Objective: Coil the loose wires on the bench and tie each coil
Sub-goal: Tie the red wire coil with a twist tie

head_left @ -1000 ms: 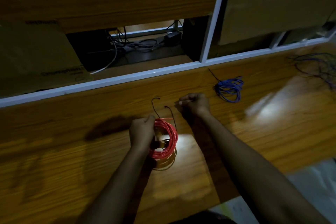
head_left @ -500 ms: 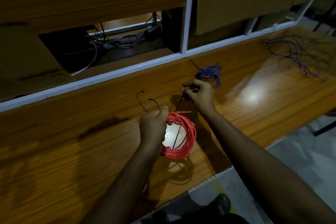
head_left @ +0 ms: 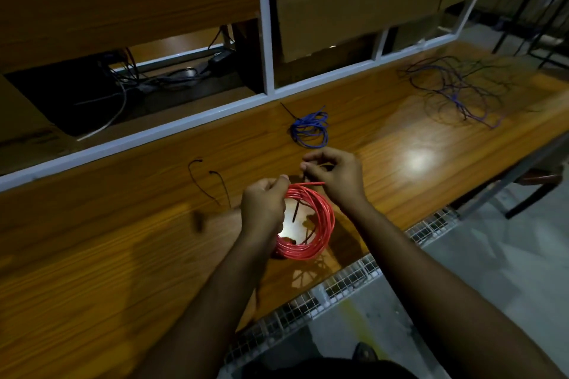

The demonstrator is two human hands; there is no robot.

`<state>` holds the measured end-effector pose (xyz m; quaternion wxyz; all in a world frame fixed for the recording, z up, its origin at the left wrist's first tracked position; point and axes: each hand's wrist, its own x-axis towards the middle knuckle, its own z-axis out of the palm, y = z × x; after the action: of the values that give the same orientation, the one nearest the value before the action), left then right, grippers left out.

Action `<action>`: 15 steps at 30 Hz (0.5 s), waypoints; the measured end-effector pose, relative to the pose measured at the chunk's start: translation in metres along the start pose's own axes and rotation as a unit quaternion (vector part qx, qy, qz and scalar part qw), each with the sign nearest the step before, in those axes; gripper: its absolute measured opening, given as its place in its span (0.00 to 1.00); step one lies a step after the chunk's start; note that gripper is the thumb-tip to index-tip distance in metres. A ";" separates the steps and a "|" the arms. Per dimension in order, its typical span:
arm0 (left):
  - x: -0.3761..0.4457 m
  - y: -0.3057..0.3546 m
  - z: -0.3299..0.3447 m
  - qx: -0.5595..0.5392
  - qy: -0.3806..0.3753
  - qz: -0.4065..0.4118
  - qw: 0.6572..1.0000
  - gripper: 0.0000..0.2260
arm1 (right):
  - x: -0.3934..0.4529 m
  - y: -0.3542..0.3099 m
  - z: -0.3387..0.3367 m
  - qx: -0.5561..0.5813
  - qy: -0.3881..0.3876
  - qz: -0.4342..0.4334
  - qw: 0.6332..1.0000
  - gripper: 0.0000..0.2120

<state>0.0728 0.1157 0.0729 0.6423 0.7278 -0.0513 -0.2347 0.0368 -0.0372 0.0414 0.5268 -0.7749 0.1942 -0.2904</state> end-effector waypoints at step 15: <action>-0.009 -0.001 0.050 -0.009 -0.040 -0.015 0.999 0.10 | 0.011 -0.017 -0.064 0.098 -0.232 0.123 0.960 0.08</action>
<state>0.0438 0.0741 0.0711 0.6423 0.7129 -0.0638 -0.2740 0.0031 -0.0831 0.0781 0.6627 -0.7353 0.1312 -0.0536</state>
